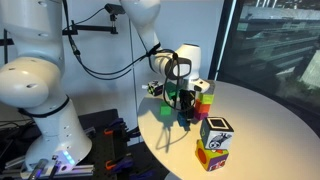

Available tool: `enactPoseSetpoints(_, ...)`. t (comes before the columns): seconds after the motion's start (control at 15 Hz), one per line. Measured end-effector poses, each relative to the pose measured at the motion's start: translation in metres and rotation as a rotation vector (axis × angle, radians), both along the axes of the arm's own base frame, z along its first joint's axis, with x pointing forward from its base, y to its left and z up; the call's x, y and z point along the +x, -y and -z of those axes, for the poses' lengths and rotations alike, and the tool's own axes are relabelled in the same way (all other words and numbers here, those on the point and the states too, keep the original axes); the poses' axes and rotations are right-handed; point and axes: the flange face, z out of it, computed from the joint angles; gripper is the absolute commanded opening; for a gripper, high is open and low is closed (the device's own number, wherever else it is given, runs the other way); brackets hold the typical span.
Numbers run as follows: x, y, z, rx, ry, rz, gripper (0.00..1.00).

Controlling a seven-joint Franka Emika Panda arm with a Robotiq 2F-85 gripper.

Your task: Pick up the blue block and place it on top of the green block

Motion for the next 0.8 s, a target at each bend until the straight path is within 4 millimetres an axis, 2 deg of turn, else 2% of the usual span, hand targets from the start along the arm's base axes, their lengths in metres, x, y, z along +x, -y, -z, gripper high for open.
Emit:
enactPoseSetpoints(0.13,0.001,0.001,0.003,-0.003,-0.004,0.002,0.47)
enactPoseSetpoints(0.27,0.002,0.000,0.004,-0.005,-0.004,0.003,0.33)
enactPoseSetpoints(0.8,0.002,0.000,-0.010,-0.011,-0.008,0.019,0.31)
